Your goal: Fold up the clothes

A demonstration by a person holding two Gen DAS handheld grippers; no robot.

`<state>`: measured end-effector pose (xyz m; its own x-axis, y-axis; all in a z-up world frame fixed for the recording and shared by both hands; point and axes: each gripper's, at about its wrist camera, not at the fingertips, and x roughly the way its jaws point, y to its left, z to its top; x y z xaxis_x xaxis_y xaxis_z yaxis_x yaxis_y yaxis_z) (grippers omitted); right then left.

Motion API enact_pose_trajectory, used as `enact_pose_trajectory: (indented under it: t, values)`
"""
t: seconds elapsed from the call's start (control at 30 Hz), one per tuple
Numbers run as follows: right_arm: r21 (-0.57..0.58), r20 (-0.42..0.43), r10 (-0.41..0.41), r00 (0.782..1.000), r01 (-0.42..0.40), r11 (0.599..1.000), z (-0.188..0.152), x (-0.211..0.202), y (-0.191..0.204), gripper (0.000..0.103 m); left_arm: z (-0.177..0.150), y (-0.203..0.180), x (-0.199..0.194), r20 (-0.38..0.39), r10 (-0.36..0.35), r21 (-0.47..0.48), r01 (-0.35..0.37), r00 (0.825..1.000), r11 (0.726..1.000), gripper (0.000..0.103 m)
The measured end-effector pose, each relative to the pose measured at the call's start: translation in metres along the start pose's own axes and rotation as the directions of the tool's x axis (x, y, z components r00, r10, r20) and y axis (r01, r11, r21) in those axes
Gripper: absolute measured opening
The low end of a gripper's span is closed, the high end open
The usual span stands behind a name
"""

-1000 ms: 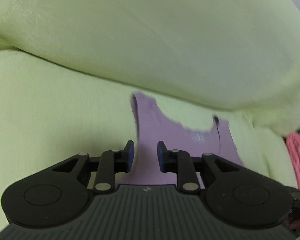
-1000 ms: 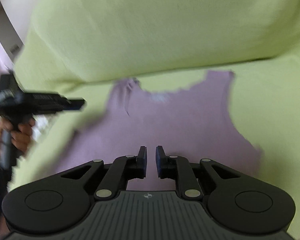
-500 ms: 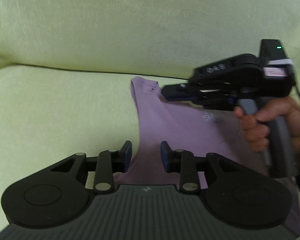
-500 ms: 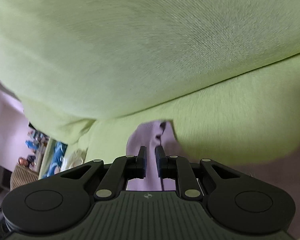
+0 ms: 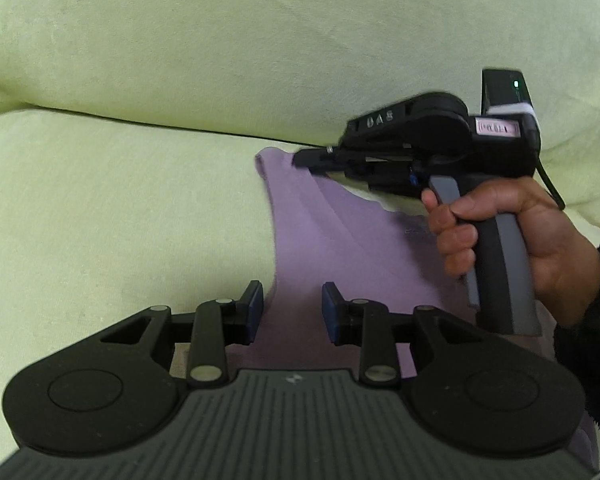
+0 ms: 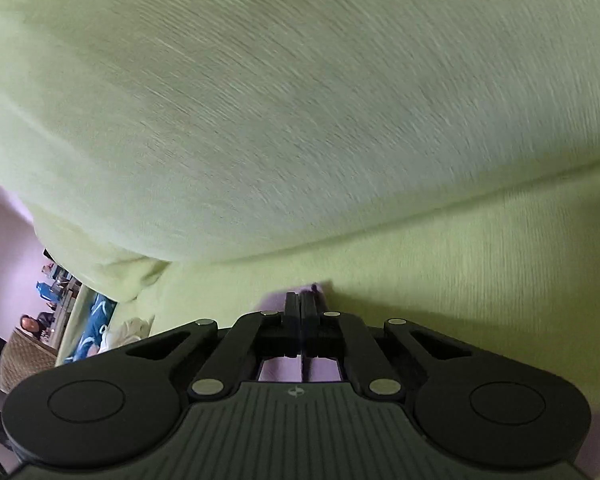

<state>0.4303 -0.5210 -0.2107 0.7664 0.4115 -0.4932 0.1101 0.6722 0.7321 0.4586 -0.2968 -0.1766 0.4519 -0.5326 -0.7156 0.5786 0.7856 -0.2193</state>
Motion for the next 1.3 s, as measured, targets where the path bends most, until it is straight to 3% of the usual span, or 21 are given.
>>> enact_pose_trajectory:
  t: [0.1, 0.23, 0.37, 0.5, 0.53, 0.57, 0.63, 0.7, 0.77, 0.9, 0.93, 1.03, 1.1, 1.13, 1.3]
  values:
    - [-0.068, 0.059, -0.011, 0.998, 0.015, 0.998, 0.008, -0.006, 0.009, 0.002, -0.004, -0.005, 0.002, 0.002, -0.018, 0.025, 0.017, 1.000, 1.000, 0.028]
    - [-0.106, 0.010, -0.135, 0.991, 0.136, 0.985, 0.009, 0.014, 0.004, 0.003, -0.007, -0.016, 0.009, 0.022, 0.022, 0.098, -0.024, 1.000, 0.995, 0.028]
    - [-0.110, 0.076, -0.072, 0.994, 0.080, 0.991, 0.006, -0.024, 0.008, 0.029, -0.012, -0.021, -0.004, 0.038, 0.037, 0.135, -0.042, 0.999, 0.990, 0.028]
    - [-0.168, 0.159, -0.104, 0.982, 0.131, 0.977, -0.004, -0.105, 0.005, 0.030, -0.008, -0.021, -0.016, 0.078, -0.003, 0.132, -0.007, 0.997, 0.991, 0.028]
    - [-0.162, 0.163, -0.125, 0.979, 0.152, 0.975, -0.007, -0.123, -0.001, 0.026, -0.008, -0.022, -0.018, 0.086, -0.022, 0.130, 0.010, 0.996, 0.992, 0.027]
    - [-0.177, 0.137, -0.118, 0.984, 0.142, 0.974, -0.013, -0.132, -0.002, 0.016, -0.007, -0.024, -0.018, 0.089, -0.037, 0.127, 0.025, 0.995, 0.992, 0.027]
    - [-0.207, 0.081, -0.103, 0.991, 0.118, 0.971, -0.027, -0.147, -0.005, 0.014, -0.007, -0.030, -0.015, 0.077, -0.043, 0.132, 0.033, 0.996, 0.991, 0.027]
    - [-0.218, -0.020, -0.037, 0.999, 0.032, 0.975, -0.041, -0.137, 0.003, 0.014, -0.009, -0.035, -0.015, 0.064, -0.030, 0.147, 0.020, 0.998, 0.989, 0.028]
    - [-0.158, -0.091, 0.029, 0.995, -0.043, 0.986, -0.050, -0.116, 0.006, 0.016, -0.006, -0.037, -0.013, 0.055, -0.011, 0.138, 0.003, 0.998, 0.990, 0.027]
    - [-0.117, -0.100, 0.050, 0.994, -0.061, 0.991, -0.044, -0.071, 0.013, 0.022, -0.001, -0.032, -0.014, 0.054, 0.014, 0.103, -0.020, 0.998, 0.995, 0.028]
    - [-0.094, -0.097, 0.049, 0.994, -0.059, 0.994, -0.037, -0.063, 0.008, 0.029, -0.001, -0.030, -0.013, 0.051, 0.017, 0.097, -0.021, 0.999, 0.995, 0.028]
    - [-0.004, -0.087, 0.093, 0.992, -0.093, 0.996, -0.022, -0.022, 0.000, 0.029, -0.001, -0.024, -0.013, 0.043, 0.015, 0.086, -0.019, 0.999, 0.996, 0.028]
    - [0.006, -0.086, 0.101, 0.991, -0.100, 0.995, -0.011, -0.020, -0.002, 0.021, -0.002, -0.021, -0.014, 0.041, 0.010, 0.082, -0.014, 0.999, 0.997, 0.028]
    - [-0.004, -0.087, 0.092, 0.992, -0.093, 0.996, -0.009, -0.016, -0.002, 0.003, -0.002, -0.020, -0.015, 0.041, 0.011, 0.081, -0.014, 0.999, 0.997, 0.028]
    - [-0.120, -0.033, 0.031, 0.999, -0.035, 0.992, -0.004, -0.018, 0.010, 0.001, -0.002, -0.015, -0.018, 0.039, -0.006, 0.067, 0.003, 0.999, 0.998, 0.028]
